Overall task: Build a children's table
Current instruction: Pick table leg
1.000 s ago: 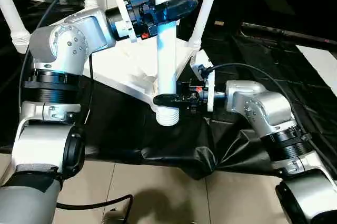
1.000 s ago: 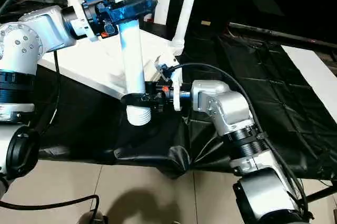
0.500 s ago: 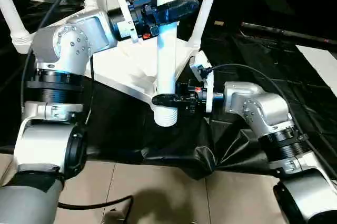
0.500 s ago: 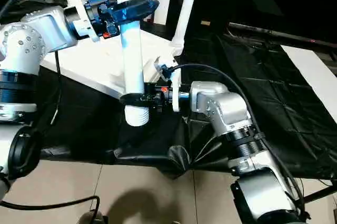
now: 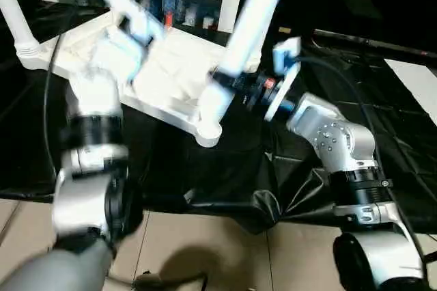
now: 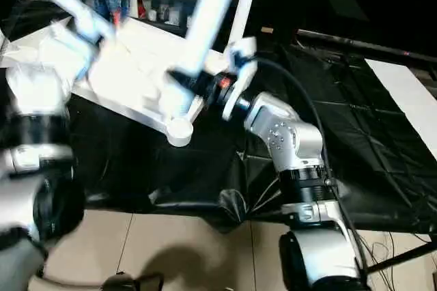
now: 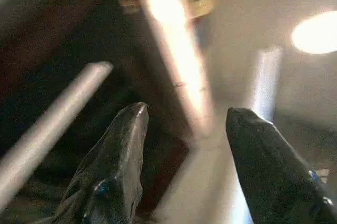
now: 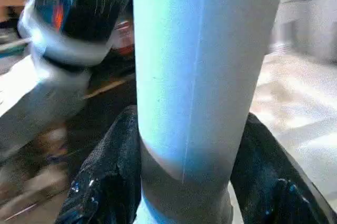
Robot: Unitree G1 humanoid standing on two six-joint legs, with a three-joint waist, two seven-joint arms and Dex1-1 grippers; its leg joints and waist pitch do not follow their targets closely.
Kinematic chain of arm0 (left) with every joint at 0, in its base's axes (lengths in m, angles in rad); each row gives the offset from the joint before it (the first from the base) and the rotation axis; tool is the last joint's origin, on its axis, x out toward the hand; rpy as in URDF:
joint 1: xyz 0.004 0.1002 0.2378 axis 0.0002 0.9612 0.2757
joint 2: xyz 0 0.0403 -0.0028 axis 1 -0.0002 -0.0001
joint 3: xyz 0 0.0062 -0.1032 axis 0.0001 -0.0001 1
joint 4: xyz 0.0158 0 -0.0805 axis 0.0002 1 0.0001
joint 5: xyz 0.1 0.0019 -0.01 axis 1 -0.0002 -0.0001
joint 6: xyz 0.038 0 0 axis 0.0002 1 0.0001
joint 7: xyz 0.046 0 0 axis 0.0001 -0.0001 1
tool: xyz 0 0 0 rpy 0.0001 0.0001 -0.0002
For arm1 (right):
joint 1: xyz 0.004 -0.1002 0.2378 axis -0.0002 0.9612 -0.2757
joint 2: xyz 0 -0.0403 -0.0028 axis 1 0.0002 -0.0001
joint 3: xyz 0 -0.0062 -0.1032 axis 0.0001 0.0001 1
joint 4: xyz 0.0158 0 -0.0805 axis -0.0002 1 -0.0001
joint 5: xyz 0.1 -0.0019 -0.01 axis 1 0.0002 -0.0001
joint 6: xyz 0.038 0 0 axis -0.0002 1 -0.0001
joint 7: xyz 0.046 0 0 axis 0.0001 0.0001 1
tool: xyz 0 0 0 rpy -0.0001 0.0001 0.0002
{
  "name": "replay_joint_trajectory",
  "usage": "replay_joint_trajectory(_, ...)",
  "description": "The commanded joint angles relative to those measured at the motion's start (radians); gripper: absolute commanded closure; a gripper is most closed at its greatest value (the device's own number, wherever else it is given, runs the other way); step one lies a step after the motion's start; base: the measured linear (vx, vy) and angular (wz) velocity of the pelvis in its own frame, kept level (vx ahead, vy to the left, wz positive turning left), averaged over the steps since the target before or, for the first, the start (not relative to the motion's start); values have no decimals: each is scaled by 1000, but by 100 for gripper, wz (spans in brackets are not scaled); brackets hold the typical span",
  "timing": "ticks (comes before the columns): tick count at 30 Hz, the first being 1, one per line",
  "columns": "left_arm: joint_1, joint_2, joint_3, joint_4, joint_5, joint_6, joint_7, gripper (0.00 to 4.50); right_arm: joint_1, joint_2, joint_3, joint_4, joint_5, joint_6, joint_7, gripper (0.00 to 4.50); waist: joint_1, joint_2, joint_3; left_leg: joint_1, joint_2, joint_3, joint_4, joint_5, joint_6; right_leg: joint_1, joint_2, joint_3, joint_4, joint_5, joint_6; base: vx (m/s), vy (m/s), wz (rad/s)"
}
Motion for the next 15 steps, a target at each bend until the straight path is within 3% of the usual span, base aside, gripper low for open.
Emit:
replay_joint_trajectory(1, 96, 65, -162, -129, 227, -28, 92, 181, 54, -41, 12, 10, -147, -108, -128, 264, -7, 33, -87, 18, 20, -4, -70, -144, -87, 60, -87, 61, -73, -114, -98, 0, 0, 0)
replay_joint_trajectory(2, 96, 65, -162, -129, 227, -28, 92, 181, 54, -41, 12, 10, -147, -108, -128, 264, -10, 33, -85, 18, 21, -5, -73, -143, -96, 61, -86, 62, -73, -127, -70, 0, 0, 0)
replay_joint_trajectory(3, 194, 100, -196, -237, 288, -25, 122, 181, 115, -63, 33, -23, -221, -100, -199, 264, -8, 39, -85, 23, 21, -4, -72, -135, -101, 60, -87, 63, -72, -115, -69, 0, 0, 0)
replay_joint_trajectory(4, 225, 107, -197, -266, 307, -33, 136, 181, 143, -64, 36, -49, -231, -92, -210, 264, -11, 37, -86, 21, 21, -3, -72, -123, -100, 63, -85, 64, -69, -93, -73, 0, 0, 0)
replay_joint_trajectory(5, 301, 115, -189, -334, 334, -30, 178, 181, 217, -53, 34, -118, -245, -77, -237, 264, -9, 44, -88, 19, 21, -3, -71, -115, -100, 64, -82, 65, -65, -43, -80, 0, 0, 0)
replay_joint_trajectory(6, 334, 115, -183, -363, 340, -24, 198, 181, 253, -45, 32, -152, -245, -71, -247, 264, -12, 38, -89, 17, 15, 0, -68, -113, -87, 65, -79, 64, -63, -8, -90, 0, 0, 0)
replay_joint_trajectory(8, 396, 88, -143, -397, 371, -53, 274, 181, 324, -16, 24, -215, -235, -46, -282, 264, -14, 39, -91, 13, 16, -2, -67, -101, -69, 68, -76, 65, -62, 39, -106, 0, 0, 0)
replay_joint_trajectory(9, 454, 42, -89, -408, 399, -116, 345, 181, 395, 1, 43, -256, -250, -59, -309, 264, -15, 44, -88, 16, 14, -2, -69, -133, -61, 65, -77, 63, -69, 5, -109, 0, 0, 0)
replay_joint_trajectory(10, 454, 42, -89, -408, 399, -116, 345, 181, 395, 1, 43, -256, -250, -59, -309, 264, -17, 45, -87, 15, 15, -2, -69, -150, -61, 64, -79, 64, -71, -16, -109, 0, 0, 0)
replay_joint_trajectory(11, 480, 29, -80, -413, 417, -138, 378, 181, 423, 2, 56, -264, -261, -80, -318, 264, -20, 52, -81, 18, 13, -2, -72, -199, -63, 62, -79, 62, -82, -96, -98, 0, 0, 0)
replay_joint_trajectory(12, 517, 29, -96, -412, 434, -152, 378, 181, 454, 10, 61, -253, -276, -117, -334, 264, -26, 49, -78, 21, 15, -5, -76, -257, -65, 60, -80, 61, -95, -191, -75, 0, 0, 0)
replay_joint_trajectory(13, 548, 36, -120, -421, 446, -157, 386, 181, 475, 17, 66, -243, -287, -150, -351, 264, -29, 53, -71, 29, 14, -5, -80, -315, -69, 56, -78, 59, -102, -274, -60, 0, 0, 0)
replay_joint_trajectory(14, 581, 61, -175, -411, 490, -189, 376, 181, 491, 24, 62, -230, -292, -177, -365, 264, -37, 52, -63, 46, 13, -7, -83, -429, -65, 48, -79, 53, -122, -456, -24, 0, 0, 0)
replay_joint_trajectory(15, 600, 78, -215, -398, 520, -209, 368, 181, 500, 21, 63, -221, -304, -200, -374, 264, -42, 79, -54, 78, 8, -13, -81, -546, -60, 36, -75, 38, -155, -643, 18, 0, 0, 0)
